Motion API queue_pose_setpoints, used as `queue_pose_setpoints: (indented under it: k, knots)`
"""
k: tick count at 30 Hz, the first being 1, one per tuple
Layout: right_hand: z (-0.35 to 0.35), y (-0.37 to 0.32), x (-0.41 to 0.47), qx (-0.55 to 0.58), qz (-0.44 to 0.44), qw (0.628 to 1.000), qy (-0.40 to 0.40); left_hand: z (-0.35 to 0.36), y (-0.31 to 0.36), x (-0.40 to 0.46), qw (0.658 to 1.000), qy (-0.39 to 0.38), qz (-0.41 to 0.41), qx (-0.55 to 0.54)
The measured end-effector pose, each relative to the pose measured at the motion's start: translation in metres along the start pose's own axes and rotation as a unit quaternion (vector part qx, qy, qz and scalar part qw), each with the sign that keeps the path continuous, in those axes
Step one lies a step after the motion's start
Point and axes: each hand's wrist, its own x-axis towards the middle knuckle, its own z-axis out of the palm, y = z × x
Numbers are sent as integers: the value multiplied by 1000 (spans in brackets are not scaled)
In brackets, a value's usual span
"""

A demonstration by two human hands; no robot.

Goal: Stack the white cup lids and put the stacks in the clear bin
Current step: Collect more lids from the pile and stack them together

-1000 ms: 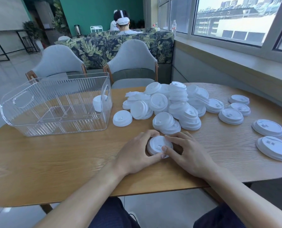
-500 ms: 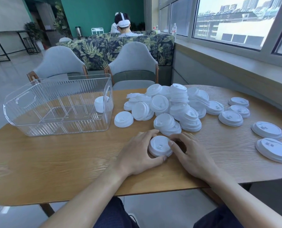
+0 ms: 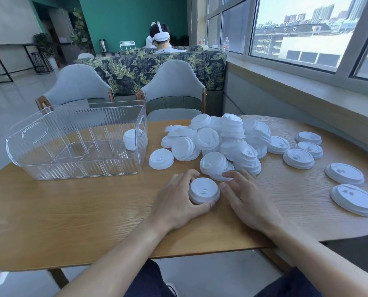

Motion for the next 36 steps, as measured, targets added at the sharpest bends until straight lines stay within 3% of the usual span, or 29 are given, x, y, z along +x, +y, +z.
queue_pose_setpoints:
  k: [6,21,26,36]
  knots:
    - [-6,-5,37,-71,-43,996,32,2,-5,5,1000,-3,-21,-15]
    - [8,-7,82,-201,-34,978,-32,2,-6,10,999,-14,-27,-20]
    - [7,-6,79,-182,-34,982,-29,3,-7,10,999,-10,-26,-23]
    - [11,-15,47,-7,-28,999,25,6,-11,11,998,-6,-22,-55]
